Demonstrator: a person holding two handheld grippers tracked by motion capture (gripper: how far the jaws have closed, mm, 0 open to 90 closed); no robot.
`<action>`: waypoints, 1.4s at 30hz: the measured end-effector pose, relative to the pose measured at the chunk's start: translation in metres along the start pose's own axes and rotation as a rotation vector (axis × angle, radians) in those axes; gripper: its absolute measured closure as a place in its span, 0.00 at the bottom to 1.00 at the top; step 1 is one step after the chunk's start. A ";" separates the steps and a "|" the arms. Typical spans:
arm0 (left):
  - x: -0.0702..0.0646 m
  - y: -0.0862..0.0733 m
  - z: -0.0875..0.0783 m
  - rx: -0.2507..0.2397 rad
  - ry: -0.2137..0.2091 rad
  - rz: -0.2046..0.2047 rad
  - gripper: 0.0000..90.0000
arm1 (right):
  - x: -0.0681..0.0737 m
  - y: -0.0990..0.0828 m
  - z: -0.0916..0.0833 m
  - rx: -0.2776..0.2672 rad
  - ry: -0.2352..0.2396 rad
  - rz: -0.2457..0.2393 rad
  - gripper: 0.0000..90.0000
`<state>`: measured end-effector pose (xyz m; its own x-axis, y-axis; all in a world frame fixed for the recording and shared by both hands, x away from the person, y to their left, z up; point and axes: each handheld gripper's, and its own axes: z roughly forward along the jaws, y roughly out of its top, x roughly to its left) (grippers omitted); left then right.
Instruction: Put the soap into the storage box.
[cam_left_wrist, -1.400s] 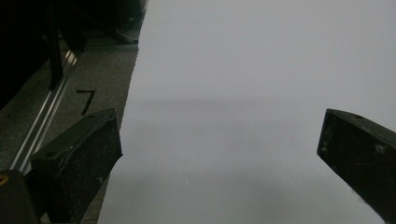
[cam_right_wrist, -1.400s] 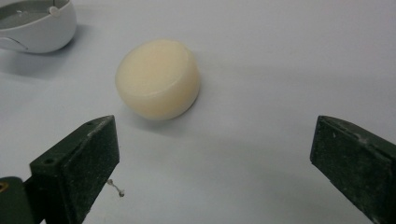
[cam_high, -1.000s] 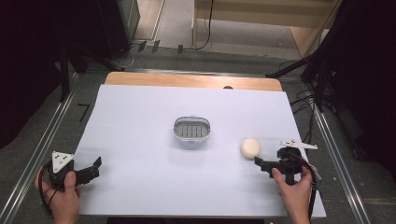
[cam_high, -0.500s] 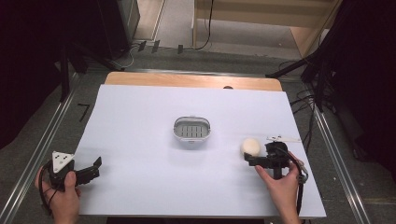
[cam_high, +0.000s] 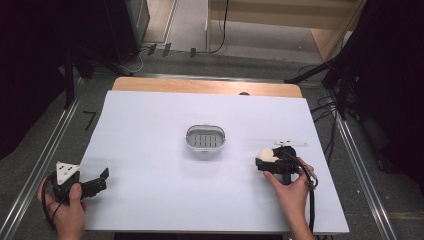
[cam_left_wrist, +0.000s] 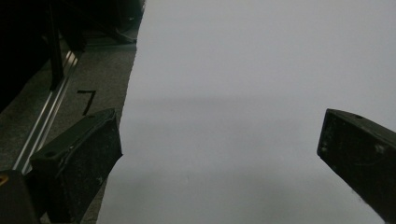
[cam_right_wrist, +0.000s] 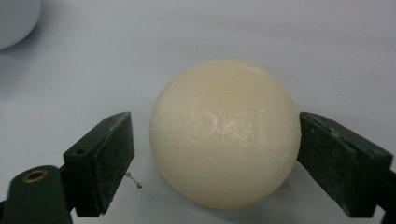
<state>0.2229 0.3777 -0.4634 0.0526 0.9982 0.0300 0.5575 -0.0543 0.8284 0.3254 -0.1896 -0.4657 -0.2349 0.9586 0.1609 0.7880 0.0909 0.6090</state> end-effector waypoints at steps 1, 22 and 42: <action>0.000 0.000 0.000 -0.001 0.000 0.000 0.00 | 0.000 0.000 0.001 0.002 -0.003 0.000 0.15; 0.000 0.000 0.001 0.003 0.003 -0.003 0.00 | 0.008 0.000 0.008 0.005 -0.046 -0.002 0.27; 0.001 0.000 0.000 0.000 0.004 -0.009 0.00 | 0.020 0.013 -0.007 -0.032 0.002 -0.022 0.28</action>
<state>0.2230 0.3783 -0.4634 0.0440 0.9987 0.0249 0.5578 -0.0452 0.8287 0.3264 -0.1711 -0.4489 -0.2536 0.9558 0.1487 0.7641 0.1037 0.6367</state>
